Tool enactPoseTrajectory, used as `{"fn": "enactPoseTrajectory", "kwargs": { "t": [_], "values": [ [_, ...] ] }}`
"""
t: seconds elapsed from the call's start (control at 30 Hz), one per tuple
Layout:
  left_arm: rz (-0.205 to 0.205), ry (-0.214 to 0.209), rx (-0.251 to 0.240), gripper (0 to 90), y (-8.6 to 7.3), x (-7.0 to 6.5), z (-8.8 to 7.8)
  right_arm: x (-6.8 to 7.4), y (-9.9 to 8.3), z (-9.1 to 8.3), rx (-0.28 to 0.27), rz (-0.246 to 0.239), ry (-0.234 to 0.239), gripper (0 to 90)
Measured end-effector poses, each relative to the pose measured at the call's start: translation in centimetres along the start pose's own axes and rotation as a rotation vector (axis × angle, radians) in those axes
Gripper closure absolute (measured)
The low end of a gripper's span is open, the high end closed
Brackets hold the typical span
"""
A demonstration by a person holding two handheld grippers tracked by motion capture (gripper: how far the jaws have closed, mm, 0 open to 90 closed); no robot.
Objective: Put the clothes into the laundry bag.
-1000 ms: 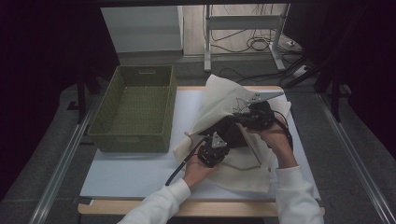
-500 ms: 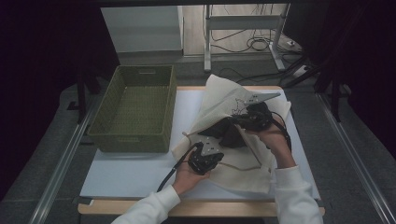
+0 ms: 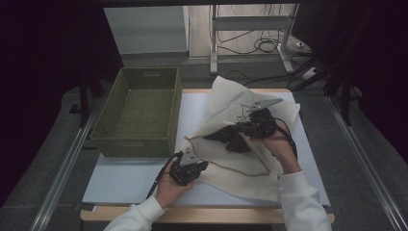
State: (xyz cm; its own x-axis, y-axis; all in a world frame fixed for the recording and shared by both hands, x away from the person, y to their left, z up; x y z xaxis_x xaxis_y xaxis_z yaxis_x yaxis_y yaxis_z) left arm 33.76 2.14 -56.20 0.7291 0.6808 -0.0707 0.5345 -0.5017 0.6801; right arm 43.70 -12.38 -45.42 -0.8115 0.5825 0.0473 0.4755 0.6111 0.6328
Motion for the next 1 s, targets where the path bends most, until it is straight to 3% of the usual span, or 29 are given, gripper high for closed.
{"fn": "enactPoseTrajectory", "kwargs": {
  "t": [0.4,0.67,1.0],
  "values": [
    [-0.040,0.008,0.007,89.8,-2.0,0.7,-1.3,1.0,-1.3,2.4,0.078,-0.012,0.015,85.1],
    [-0.040,0.014,0.014,89.7,-2.8,0.8,-2.0,1.1,-2.6,4.1,0.134,-0.012,0.018,85.2],
    [-0.076,0.012,0.006,89.4,-3.4,1.3,-2.6,1.4,-4.1,5.6,0.189,-0.026,0.009,84.9]
  ]
}}
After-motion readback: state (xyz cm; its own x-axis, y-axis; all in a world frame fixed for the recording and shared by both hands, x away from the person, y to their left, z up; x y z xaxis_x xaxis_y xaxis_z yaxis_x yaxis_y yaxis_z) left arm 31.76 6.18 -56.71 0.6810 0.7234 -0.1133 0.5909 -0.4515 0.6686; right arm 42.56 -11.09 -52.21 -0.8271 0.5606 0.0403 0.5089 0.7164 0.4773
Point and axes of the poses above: each handheld gripper's, and its own axes: z roughly forward along the jaws, y roughly out of its top, x roughly to its left, the point moved 9 cm from there along z, roughly forward along the jaws, and after that the axes turned 11 degrees about x, right-handed, at the moved point
